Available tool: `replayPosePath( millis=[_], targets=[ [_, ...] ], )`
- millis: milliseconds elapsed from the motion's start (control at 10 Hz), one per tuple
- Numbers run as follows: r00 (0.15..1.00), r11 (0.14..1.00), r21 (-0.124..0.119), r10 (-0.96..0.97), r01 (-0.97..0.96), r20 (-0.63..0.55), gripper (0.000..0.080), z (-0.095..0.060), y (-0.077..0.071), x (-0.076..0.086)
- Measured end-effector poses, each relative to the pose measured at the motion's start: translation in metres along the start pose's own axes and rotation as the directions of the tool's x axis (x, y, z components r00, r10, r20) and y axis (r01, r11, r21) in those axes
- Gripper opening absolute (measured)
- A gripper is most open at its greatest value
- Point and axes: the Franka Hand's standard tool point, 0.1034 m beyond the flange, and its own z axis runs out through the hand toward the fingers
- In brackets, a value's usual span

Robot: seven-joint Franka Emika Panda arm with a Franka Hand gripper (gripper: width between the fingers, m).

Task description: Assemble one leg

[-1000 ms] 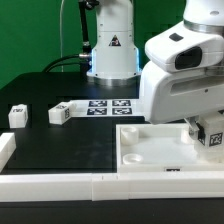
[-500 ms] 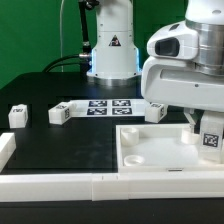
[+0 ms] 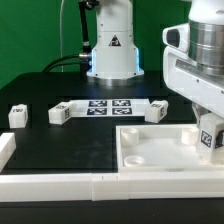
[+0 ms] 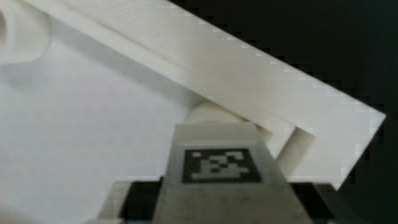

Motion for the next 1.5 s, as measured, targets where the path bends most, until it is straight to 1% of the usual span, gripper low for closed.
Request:
replayPosePath(
  millis=[100,200,300,400,500,600,700,800,1000,1100,1200,1300,1400,1500],
  targets=[
    [1.000,1.000,0.000,-0.008,0.008,0.002,0.0291,0.0001,0.0000,-0.0002],
    [0.999,0.999,0.001,-0.036,0.036,0.003,0.0367,0.0001,-0.0001,-0.0006],
    [0.999,0.999,0.001,-0.047,0.047,0.004,0.0504,0.0002,-0.0001,-0.0007],
    [0.989,0.989,0.004,-0.151,0.151,0.005,0.0504,0.0005,0.0002,-0.0001],
    [0.951,0.951,0.007,-0.310,0.310,0.002,0.0622,0.0010,0.0000,-0.0003],
    [0.918,0.918,0.006,-0.396,0.396,0.003,0.0641,0.0020,-0.0003,-0.0035],
    [0.858,0.858,0.005,-0.514,0.514,0.002,0.0641,0.0021,-0.0004,-0.0042],
    [0.804,0.804,0.005,-0.594,0.594,0.002,0.0648,0.0021,-0.0003,-0.0040],
    [0.610,0.610,0.002,-0.793,0.793,0.000,0.0649,0.0031,0.0004,-0.0015],
    [0.528,0.528,-0.001,-0.849,0.849,-0.001,0.0649,0.0030,0.0003,-0.0011],
    [0.400,0.400,-0.014,-0.917,0.916,0.000,0.0649,0.0031,0.0010,0.0002],
    [0.326,0.326,-0.016,-0.945,0.945,0.000,0.0649,0.0030,0.0012,0.0010],
    [0.300,0.300,-0.016,-0.954,0.954,0.000,0.0649,0.0028,0.0015,0.0026],
    [0.299,0.299,-0.016,-0.954,0.954,0.000,0.0622,0.0029,0.0016,0.0028]
  ],
)
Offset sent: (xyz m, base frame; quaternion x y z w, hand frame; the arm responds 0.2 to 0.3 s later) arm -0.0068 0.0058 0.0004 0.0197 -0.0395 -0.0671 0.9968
